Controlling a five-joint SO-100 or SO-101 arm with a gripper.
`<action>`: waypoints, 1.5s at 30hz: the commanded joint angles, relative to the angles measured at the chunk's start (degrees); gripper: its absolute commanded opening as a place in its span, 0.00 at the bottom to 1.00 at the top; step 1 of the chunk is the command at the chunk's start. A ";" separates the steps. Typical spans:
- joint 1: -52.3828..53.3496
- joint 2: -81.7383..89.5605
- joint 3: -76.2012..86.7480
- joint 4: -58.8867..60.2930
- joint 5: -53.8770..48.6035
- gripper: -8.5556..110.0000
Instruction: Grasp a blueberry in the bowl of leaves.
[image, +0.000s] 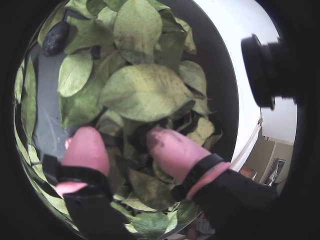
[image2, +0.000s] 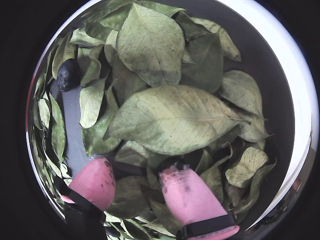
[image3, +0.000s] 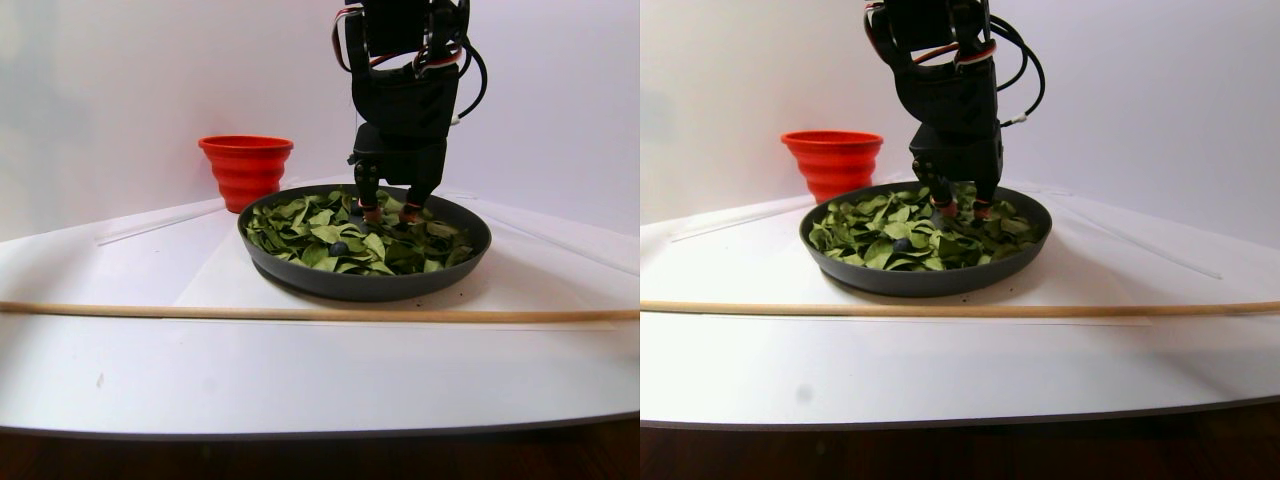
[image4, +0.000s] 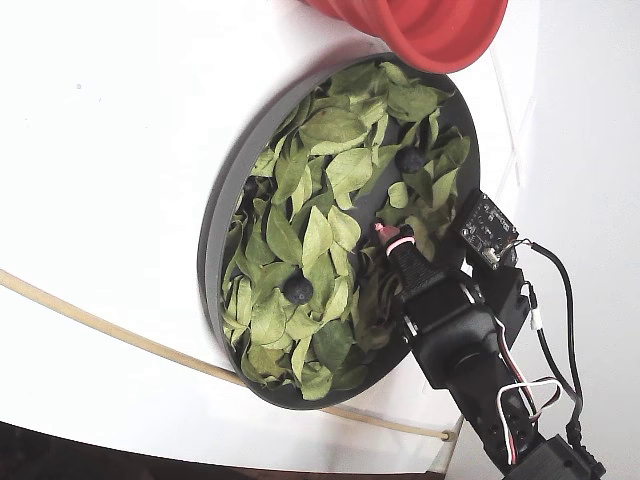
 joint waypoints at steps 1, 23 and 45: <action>-0.26 2.90 0.18 -0.97 -0.62 0.22; -0.35 3.16 0.18 -0.97 -1.05 0.22; 0.26 7.91 0.97 -0.97 -3.43 0.22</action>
